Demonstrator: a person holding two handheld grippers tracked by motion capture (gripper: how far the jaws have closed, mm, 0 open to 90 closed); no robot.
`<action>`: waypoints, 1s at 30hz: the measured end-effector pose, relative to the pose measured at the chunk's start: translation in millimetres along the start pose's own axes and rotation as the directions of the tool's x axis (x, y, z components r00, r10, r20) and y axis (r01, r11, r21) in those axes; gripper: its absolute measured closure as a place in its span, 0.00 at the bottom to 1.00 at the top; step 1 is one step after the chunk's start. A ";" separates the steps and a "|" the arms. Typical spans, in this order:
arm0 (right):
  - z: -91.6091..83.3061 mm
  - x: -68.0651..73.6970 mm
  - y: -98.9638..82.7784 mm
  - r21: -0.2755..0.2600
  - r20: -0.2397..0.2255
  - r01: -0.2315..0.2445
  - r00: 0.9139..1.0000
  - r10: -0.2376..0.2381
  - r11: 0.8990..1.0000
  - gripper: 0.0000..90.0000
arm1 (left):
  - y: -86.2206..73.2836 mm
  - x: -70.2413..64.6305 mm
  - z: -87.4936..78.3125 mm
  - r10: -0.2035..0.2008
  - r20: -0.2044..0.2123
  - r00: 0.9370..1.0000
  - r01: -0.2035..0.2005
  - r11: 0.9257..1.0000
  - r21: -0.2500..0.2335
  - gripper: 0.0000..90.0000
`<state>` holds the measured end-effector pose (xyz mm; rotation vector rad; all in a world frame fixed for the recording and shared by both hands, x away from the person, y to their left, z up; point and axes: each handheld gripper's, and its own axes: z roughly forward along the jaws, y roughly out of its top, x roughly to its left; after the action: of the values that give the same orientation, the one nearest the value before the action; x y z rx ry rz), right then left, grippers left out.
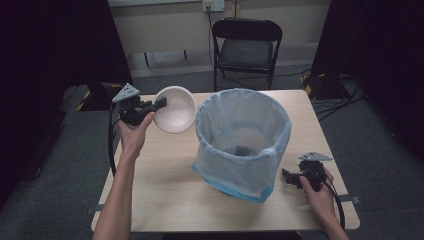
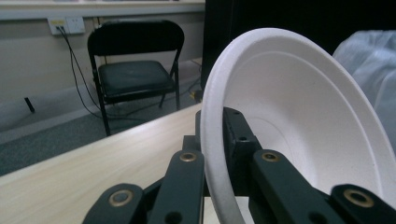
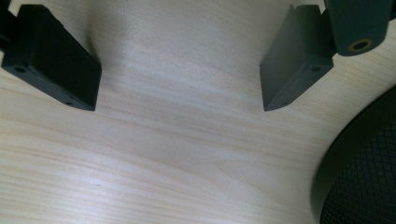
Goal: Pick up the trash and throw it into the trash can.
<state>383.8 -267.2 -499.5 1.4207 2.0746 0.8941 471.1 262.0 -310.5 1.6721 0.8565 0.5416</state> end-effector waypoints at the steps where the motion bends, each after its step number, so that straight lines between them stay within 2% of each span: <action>1: 0.0 0.1 0.0 0.000 0.000 -0.001 1.000 0.001 1.000 0.13 | 2.4 -1.3 -1.2 -0.002 0.000 1.000 0.002 1.000 -0.013 0.96; 8: 0.0 0.0 0.0 0.000 0.000 0.000 1.000 0.000 1.000 0.13 | 18.6 -10.0 -8.3 0.007 0.008 1.000 -0.007 0.997 -0.074 0.96; 14: 0.0 0.0 0.0 0.000 0.000 0.000 1.000 0.000 1.000 0.13 | 37.9 -18.6 -19.0 0.026 0.033 0.999 -0.021 0.990 -0.140 0.96; 18: 0.0 0.0 0.0 0.000 0.000 0.000 1.000 0.000 1.000 0.13 | 45.1 -23.6 -22.4 0.036 0.045 0.998 -0.029 0.987 -0.159 0.96; 25: 0.0 0.0 0.0 0.000 0.000 0.000 1.000 0.000 1.000 0.13 | 60.3 -41.3 -24.8 0.071 0.092 0.993 -0.051 0.979 -0.198 0.96; 27: 0.0 0.0 0.0 0.000 0.000 0.000 1.000 0.000 1.000 0.13 | 63.3 -45.8 -23.4 0.067 0.131 0.989 -0.037 0.975 -0.219 0.96; 30: 0.0 0.0 0.0 0.000 0.000 0.000 1.000 0.000 1.000 0.13 | 67.5 -53.7 -17.8 0.076 0.146 0.986 -0.042 0.975 -0.219 0.96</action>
<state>383.8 -267.2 -499.5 1.4205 2.0746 0.8940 441.7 224.1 -236.7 1.5220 0.6149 0.5196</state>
